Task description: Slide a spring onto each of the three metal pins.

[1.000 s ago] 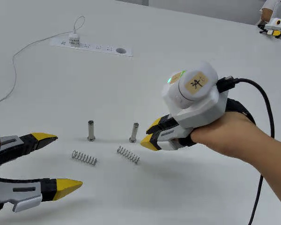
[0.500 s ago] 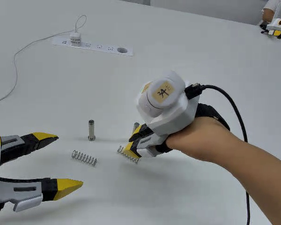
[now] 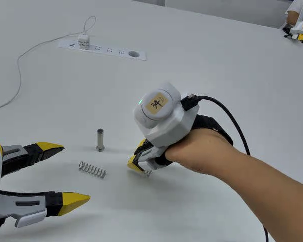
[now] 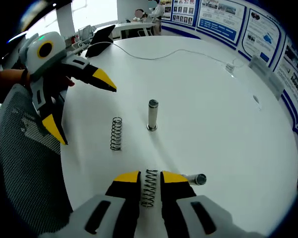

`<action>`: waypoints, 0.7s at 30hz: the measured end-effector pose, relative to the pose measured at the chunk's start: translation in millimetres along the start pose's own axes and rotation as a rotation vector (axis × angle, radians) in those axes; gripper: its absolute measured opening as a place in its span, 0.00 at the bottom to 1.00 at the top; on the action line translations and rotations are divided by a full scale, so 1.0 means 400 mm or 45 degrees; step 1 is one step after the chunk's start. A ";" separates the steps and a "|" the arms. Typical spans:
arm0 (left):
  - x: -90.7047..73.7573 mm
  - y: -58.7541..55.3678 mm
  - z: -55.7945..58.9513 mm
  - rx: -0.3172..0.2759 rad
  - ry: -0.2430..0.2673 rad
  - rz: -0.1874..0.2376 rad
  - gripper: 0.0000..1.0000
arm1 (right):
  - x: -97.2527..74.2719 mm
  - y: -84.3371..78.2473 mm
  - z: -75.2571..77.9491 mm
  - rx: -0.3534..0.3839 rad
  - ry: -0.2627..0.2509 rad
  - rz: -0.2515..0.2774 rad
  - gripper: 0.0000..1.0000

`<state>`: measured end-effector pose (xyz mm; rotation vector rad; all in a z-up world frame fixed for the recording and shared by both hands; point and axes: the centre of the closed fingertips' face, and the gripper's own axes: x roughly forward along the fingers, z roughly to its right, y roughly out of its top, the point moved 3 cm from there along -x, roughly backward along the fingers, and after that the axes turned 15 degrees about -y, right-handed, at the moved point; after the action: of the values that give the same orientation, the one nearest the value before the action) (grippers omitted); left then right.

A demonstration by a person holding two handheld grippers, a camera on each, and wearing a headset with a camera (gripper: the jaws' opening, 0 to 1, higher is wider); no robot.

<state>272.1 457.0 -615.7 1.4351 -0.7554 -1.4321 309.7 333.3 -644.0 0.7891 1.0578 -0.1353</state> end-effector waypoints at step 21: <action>-0.009 -0.004 -0.002 -0.004 0.010 -0.003 0.69 | 0.023 -0.006 -0.007 0.021 0.023 -0.038 0.14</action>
<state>272.1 460.8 -615.7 1.4388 -0.7462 -1.4280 311.1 335.5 -653.4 0.7906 1.0873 -0.1628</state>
